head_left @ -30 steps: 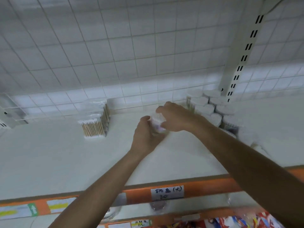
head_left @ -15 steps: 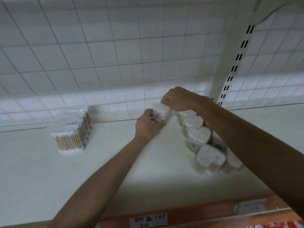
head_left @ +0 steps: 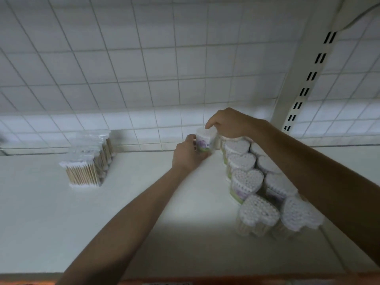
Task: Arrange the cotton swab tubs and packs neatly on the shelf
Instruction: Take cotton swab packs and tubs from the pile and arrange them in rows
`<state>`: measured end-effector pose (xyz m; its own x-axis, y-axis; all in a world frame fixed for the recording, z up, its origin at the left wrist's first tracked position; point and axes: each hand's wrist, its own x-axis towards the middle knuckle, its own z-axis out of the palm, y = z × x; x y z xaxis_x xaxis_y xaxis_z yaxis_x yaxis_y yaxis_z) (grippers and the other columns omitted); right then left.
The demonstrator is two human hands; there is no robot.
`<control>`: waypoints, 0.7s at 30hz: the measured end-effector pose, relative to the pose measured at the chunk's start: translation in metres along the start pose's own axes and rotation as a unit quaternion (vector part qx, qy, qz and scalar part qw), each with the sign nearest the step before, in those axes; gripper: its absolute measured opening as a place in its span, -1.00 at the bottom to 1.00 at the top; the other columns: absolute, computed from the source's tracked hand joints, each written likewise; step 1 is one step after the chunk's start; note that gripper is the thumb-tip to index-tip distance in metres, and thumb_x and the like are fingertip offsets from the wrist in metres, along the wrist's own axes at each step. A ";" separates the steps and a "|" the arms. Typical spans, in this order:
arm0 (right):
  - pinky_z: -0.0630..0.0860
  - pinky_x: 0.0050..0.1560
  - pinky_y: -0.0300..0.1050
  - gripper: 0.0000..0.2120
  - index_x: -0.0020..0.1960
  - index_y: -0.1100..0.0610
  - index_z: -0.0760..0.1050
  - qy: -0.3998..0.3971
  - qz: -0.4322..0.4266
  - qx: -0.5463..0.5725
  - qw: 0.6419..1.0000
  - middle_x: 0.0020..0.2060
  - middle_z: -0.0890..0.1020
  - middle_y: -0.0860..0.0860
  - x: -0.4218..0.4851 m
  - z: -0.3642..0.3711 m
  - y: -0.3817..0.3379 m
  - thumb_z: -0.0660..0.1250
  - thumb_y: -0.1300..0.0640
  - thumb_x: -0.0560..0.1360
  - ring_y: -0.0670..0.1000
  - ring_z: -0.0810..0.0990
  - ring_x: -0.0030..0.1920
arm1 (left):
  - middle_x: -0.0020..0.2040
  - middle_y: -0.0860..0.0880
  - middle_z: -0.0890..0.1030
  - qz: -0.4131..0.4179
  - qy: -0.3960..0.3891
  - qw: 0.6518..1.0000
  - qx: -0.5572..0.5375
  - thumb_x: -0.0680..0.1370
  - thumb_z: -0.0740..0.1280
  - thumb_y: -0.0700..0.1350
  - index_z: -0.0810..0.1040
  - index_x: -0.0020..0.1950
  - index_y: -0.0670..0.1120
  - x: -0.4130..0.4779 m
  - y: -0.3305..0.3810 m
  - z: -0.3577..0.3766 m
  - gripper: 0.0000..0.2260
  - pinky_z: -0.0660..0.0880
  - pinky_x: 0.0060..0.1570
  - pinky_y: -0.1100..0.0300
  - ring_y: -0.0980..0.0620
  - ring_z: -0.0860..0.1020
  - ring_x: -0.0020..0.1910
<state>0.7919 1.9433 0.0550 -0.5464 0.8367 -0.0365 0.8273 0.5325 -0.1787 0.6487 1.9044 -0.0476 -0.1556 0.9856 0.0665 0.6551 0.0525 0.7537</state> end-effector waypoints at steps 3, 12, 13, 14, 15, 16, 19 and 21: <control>0.34 0.29 -0.18 -0.59 0.29 0.12 0.49 -0.004 -0.001 -0.006 1.000 0.32 0.48 0.01 0.004 -0.003 0.003 0.08 0.36 0.54 0.02 0.44 0.30 | 0.06 -0.01 0.63 0.004 -0.006 1.000 0.011 0.34 0.47 0.14 0.44 0.22 -0.03 0.003 0.001 0.001 -0.47 0.54 0.07 0.05 -0.03 0.60 0.03; 0.35 0.29 -0.18 -0.61 0.26 0.14 0.52 -0.006 0.003 0.017 1.000 0.30 0.50 0.02 0.006 0.001 0.011 0.09 0.36 0.53 0.02 0.45 0.30 | 0.13 -0.01 0.63 0.036 -0.005 0.999 0.035 0.40 0.45 0.11 0.40 0.27 -0.05 0.003 0.002 0.005 -0.48 0.52 0.07 0.07 -0.06 0.58 0.09; 0.35 0.28 -0.20 -0.61 0.25 0.14 0.52 -0.007 0.004 0.022 1.000 0.29 0.51 0.02 0.006 0.001 0.011 0.10 0.36 0.53 0.02 0.46 0.29 | 0.13 0.00 0.62 0.036 -0.005 0.999 0.035 0.40 0.45 0.11 0.39 0.27 -0.05 0.002 0.002 0.005 -0.47 0.52 0.06 0.07 -0.06 0.58 0.09; 0.35 0.26 -0.21 -0.61 0.25 0.14 0.52 -0.006 0.003 0.028 1.000 0.29 0.52 0.03 0.006 0.002 0.011 0.10 0.36 0.53 0.02 0.46 0.29 | 0.12 0.00 0.62 0.036 -0.005 0.999 0.035 0.40 0.44 0.12 0.39 0.27 -0.05 0.002 0.002 0.005 -0.47 0.52 0.05 0.07 -0.06 0.58 0.08; 0.36 0.26 -0.21 -0.62 0.24 0.14 0.53 -0.004 0.003 0.033 0.999 0.28 0.52 0.03 0.006 0.002 0.012 0.10 0.36 0.53 0.02 0.47 0.28 | 0.12 0.00 0.62 0.035 -0.004 0.999 0.037 0.40 0.44 0.12 0.39 0.27 -0.05 0.001 0.002 0.006 -0.47 0.52 0.04 0.09 -0.06 0.57 0.08; 0.36 0.25 -0.20 -0.62 0.24 0.14 0.53 -0.002 0.003 0.036 0.999 0.28 0.52 0.03 0.006 0.003 0.012 0.10 0.36 0.53 0.02 0.47 0.28 | 0.12 0.00 0.62 0.035 -0.003 0.999 0.040 0.41 0.44 0.12 0.38 0.28 -0.05 0.000 0.002 0.006 -0.47 0.51 0.02 0.11 -0.06 0.57 0.07; 0.36 0.24 -0.21 -0.61 0.23 0.13 0.54 0.005 -0.001 0.038 0.999 0.27 0.53 0.03 0.006 0.004 0.013 0.10 0.36 0.52 0.01 0.47 0.28 | 0.14 0.01 0.61 0.040 -0.002 0.998 0.045 0.41 0.44 0.10 0.37 0.29 -0.05 -0.001 0.000 0.006 -0.46 0.49 0.00 0.15 -0.05 0.56 0.09; 0.35 0.24 -0.22 -0.61 0.23 0.13 0.54 0.008 -0.002 0.036 0.999 0.26 0.53 0.02 0.005 0.004 0.013 0.10 0.37 0.51 0.01 0.47 0.28 | 0.17 0.02 0.60 0.045 -0.004 0.998 0.044 0.42 0.45 0.07 0.36 0.32 -0.06 -0.001 0.000 0.005 -0.45 0.48 0.03 0.15 -0.03 0.55 0.13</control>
<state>0.7999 1.9537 0.0489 -0.5480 0.8362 -0.0206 0.8128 0.5266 -0.2490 0.6532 1.9038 -0.0509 -0.0884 0.9882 0.1254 0.7282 -0.0218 0.6850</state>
